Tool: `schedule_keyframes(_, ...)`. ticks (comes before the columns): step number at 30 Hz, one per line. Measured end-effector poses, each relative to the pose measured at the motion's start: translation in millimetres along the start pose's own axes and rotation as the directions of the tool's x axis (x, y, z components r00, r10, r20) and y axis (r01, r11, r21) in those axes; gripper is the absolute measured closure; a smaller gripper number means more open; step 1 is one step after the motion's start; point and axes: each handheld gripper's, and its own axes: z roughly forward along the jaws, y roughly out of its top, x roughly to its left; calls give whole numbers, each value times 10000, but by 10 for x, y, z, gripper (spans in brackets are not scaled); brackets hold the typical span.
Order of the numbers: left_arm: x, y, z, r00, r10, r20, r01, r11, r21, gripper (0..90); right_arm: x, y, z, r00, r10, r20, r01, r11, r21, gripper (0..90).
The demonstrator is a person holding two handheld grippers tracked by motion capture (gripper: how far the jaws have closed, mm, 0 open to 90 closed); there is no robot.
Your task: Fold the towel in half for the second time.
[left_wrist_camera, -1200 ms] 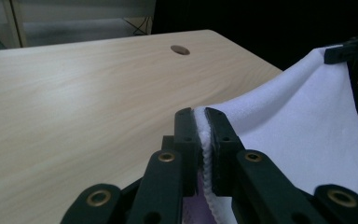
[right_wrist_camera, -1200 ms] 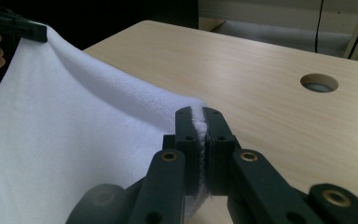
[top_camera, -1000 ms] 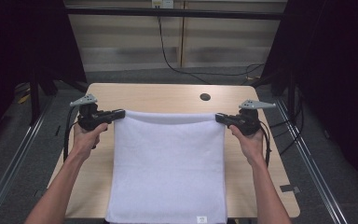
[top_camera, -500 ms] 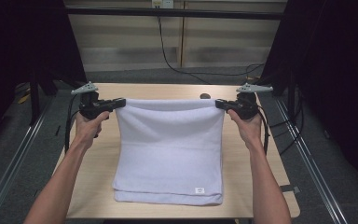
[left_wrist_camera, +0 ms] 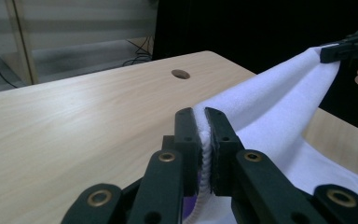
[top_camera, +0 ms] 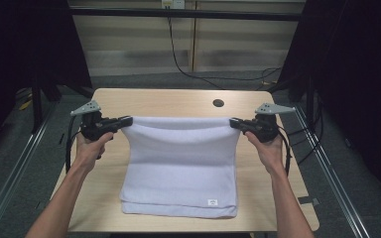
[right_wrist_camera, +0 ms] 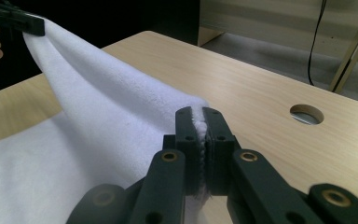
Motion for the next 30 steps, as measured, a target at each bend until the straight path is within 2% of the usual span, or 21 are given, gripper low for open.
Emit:
schedule_keyframes(3,-48,-67,-40,9999,34,106,-34,10000,9,844,68,-72,-60,9999,-118,-119,118,9999,32,864)
schedule_keyframes(5,-77,-106,-71,9996,-29,290,32,9999,-109,844,94,-120,-90,9998,-70,-211,69,10000,-58,863)
schedule_keyframes(10,-177,-217,-167,9991,-18,433,25,9999,-164,843,187,-251,-180,9993,-46,-383,38,9998,-206,862)
schedule_keyframes(13,-216,-306,-221,9975,-277,647,289,9994,-185,842,256,-320,-234,9989,-158,-436,149,9997,-199,862)
schedule_keyframes(14,-232,-326,-235,9980,-299,552,305,9995,-114,841,289,-347,-252,9988,-170,-467,160,9996,-217,861)
schedule_keyframes(17,-283,-374,-296,9976,-285,625,292,9995,-116,841,380,-429,-300,9980,-317,-551,310,9994,-146,861)
schedule_keyframes(18,-312,-382,-320,9984,-179,535,183,9998,-77,841,407,-454,-323,9977,-308,-604,299,9994,-152,861)
schedule_keyframes(23,-468,-421,-445,9975,314,627,-321,9994,98,839,534,-534,-474,9964,-486,-693,471,9986,-230,859)
schedule_keyframes(26,-524,-533,-491,9966,214,792,-234,9994,243,835,600,-600,-538,9955,-559,-769,550,9984,-142,857)
schedule_keyframes(27,-539,-573,-496,9972,244,708,-265,9992,295,836,630,-647,-563,9955,-547,-770,546,9985,-38,857)
schedule_keyframes(30,-589,-730,-503,9963,231,829,-288,9972,688,835,710,-789,-591,9942,-594,-894,625,9975,321,854)
